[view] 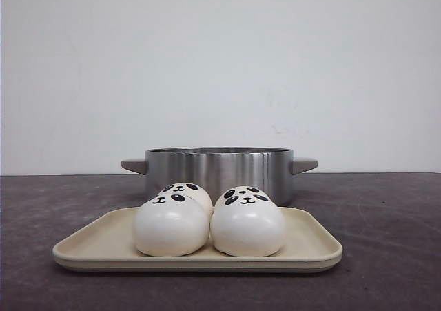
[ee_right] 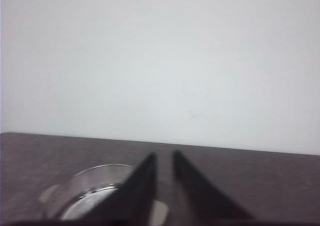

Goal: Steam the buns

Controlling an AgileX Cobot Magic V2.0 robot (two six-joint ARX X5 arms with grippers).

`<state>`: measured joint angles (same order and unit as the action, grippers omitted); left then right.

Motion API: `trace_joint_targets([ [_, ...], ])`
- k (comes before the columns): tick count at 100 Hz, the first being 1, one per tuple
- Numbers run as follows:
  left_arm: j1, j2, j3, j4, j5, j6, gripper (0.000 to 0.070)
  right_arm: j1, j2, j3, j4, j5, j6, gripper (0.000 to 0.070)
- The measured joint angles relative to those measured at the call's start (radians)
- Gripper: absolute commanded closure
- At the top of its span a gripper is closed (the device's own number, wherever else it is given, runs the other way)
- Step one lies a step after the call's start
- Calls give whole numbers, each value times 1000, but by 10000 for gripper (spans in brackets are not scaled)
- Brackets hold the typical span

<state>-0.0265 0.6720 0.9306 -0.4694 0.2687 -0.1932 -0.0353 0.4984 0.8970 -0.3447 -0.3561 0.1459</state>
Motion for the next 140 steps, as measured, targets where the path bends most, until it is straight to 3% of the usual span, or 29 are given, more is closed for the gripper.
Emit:
trace_joint_targets([
  [7, -6, -5, 0, 0, 0, 3, 219, 0, 10, 6, -3, -36, 26, 240],
  [13, -14, -5, 0, 2, 0, 5, 128, 0, 13, 6, -8, -65, 51, 178],
  [20, -26, -5, 0, 2, 0, 11, 103, 0, 16, 6, -9, -102, 76, 134],
  [46, -90, -5, 0, 2, -1, 16, 104, 5, 51, 6, 11, -245, 165, 134],
  [65, -157, 3, 0, 2, -1, 28, 104, 92, 139, 6, 64, -268, 200, 134],
  [76, -164, 18, 0, 2, -1, 34, 104, 194, 197, 8, 79, -206, 214, 134],
  [91, -164, 33, 0, 2, -1, 37, 104, 375, 293, 33, 69, -63, 220, 134],
  [114, -182, 18, 0, 2, -1, 37, 104, 655, 518, 116, -74, 177, 230, 131],
  [140, -221, 14, 0, 2, -1, 37, 104, 719, 792, 245, -255, 222, 300, 131],
])
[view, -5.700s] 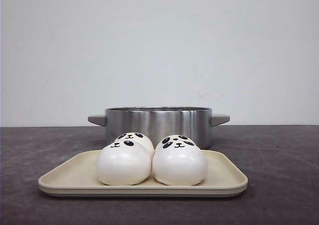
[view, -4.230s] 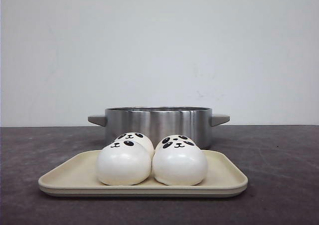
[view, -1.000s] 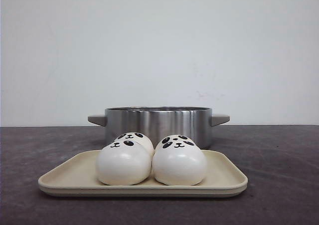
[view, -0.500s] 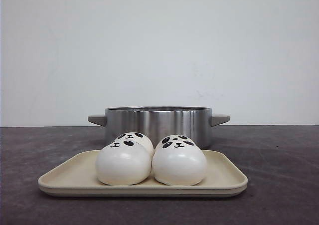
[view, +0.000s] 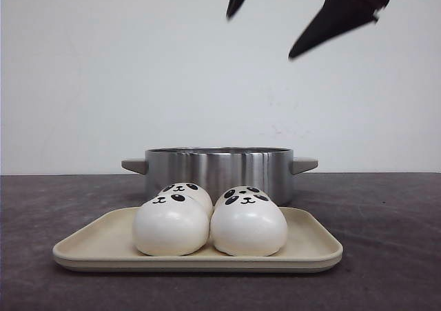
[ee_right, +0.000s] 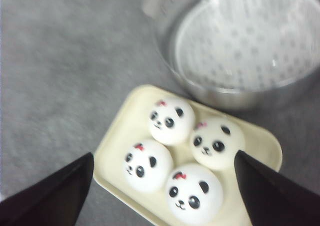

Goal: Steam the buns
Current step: 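Lower the right gripper onto the farthest panda bun on the tray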

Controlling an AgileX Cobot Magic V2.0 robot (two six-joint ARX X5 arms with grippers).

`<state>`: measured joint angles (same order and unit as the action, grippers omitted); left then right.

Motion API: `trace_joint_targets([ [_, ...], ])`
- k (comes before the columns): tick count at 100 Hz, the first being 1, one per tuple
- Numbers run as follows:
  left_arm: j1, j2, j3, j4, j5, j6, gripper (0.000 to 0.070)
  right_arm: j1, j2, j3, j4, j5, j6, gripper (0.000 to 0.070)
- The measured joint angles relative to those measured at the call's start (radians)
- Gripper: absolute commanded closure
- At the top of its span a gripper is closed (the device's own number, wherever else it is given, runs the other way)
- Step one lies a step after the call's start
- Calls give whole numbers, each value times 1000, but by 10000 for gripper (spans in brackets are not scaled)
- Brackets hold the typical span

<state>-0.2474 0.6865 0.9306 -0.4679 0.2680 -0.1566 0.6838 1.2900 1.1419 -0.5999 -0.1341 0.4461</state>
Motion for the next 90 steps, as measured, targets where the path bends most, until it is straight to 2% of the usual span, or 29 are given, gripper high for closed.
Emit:
trace_joint_targets([
  [24, -35, 0, 0, 0, 0, -16, 104, 0, 204, 122, -133, 3, 15, 131],
  [37, -47, 0, 0, 0, 0, -16, 104, 0, 296, 158, -134, 10, 15, 133],
  [52, -55, 0, 0, 0, 0, -18, 104, -3, 365, 170, -133, 61, 14, 137],
  [90, -82, 0, 0, 0, 0, -19, 104, -35, 520, 171, -143, 71, 5, 145],
])
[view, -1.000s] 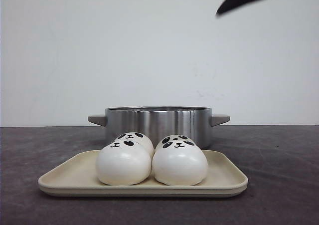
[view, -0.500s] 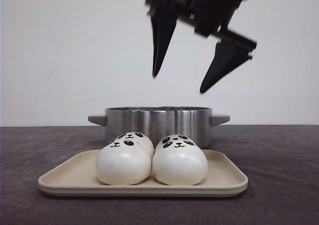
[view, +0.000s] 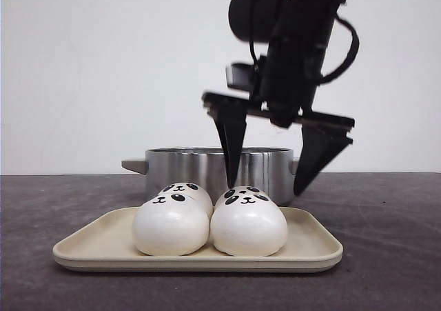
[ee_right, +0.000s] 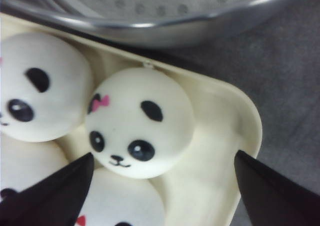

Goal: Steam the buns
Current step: 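Lower the right gripper onto the farthest panda bun on the tray, then close the right gripper on the bun and lift it toward the pot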

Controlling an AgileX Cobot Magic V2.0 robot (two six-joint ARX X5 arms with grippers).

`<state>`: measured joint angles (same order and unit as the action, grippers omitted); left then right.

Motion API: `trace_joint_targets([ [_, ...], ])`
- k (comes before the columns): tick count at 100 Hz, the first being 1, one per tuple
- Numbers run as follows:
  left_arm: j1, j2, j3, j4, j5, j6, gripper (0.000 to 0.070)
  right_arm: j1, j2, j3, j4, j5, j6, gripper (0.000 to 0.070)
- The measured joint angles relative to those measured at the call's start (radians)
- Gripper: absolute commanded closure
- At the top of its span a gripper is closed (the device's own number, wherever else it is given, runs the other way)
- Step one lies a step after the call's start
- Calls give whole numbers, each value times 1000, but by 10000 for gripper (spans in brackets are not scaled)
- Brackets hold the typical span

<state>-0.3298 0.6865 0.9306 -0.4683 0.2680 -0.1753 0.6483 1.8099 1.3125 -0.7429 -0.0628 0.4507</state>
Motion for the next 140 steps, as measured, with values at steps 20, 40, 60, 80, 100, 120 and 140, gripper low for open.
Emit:
trace_joint_targets([
  [20, 0, 0, 0, 0, 0, 0, 104, 0, 10, 0, 37, -18, -2, 149],
  [40, 0, 0, 0, 0, 0, 0, 104, 1, 37, 0, 79, -20, -1, 179],
  [60, 0, 0, 0, 0, 0, 0, 104, 1, 47, 1, 108, -17, -2, 216],
  [80, 0, 1, 0, 0, 0, 0, 104, 1, 70, 2, 117, -23, -2, 231],
  [100, 0, 1, 0, -6, -7, 0, 104, 1, 90, 7, 119, -24, -2, 283],
  [120, 0, 2, 0, -32, -7, 0, 104, 2, 90, 7, 121, -19, -2, 498],
  [140, 0, 2, 0, -45, -7, 0, 104, 5, 91, 7, 118, 13, -13, 700],
])
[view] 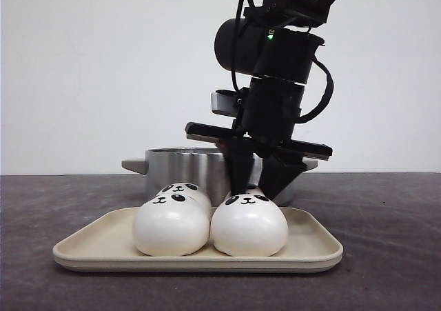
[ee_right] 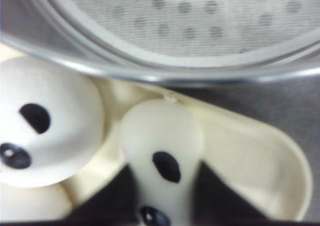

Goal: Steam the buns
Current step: 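Close the right gripper on the bun and lift it toward the pot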

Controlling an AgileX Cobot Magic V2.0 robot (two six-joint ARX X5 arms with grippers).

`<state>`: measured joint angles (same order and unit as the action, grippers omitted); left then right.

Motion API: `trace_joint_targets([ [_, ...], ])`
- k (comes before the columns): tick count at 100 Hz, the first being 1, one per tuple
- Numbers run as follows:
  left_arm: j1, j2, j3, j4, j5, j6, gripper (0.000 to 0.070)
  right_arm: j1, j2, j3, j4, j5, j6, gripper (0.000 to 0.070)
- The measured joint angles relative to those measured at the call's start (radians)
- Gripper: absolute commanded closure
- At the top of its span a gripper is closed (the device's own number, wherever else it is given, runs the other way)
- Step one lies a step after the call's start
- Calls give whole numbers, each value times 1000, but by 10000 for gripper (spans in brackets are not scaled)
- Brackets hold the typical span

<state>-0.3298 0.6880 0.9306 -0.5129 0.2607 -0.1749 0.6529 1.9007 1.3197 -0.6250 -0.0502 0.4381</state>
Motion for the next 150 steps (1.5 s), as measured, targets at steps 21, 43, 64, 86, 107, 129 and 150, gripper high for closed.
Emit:
trace_joint_targets([
  [21, 0, 0, 0, 0, 0, 0, 104, 2, -17, 2, -15, 17, -11, 700],
  [43, 0, 0, 0, 0, -4, 0, 104, 27, -144, 2, -24, -19, -19, 700],
  [64, 0, 0, 0, 0, -26, 1, 104, 74, -309, 2, -13, -61, -22, 700],
  [86, 0, 0, 0, 34, -26, 1, 104, 63, -384, 107, 5, -55, -24, 700],
  [107, 0, 0, 0, 47, -26, 1, 104, -10, -333, 347, -14, -25, -89, 700],
  [129, -1, 0, 0, 47, -26, 1, 104, -79, -150, 591, -115, -26, -149, 700],
  [150, -1, 0, 0, 47, -26, 0, 104, -116, 20, 720, -134, -25, -178, 700],
])
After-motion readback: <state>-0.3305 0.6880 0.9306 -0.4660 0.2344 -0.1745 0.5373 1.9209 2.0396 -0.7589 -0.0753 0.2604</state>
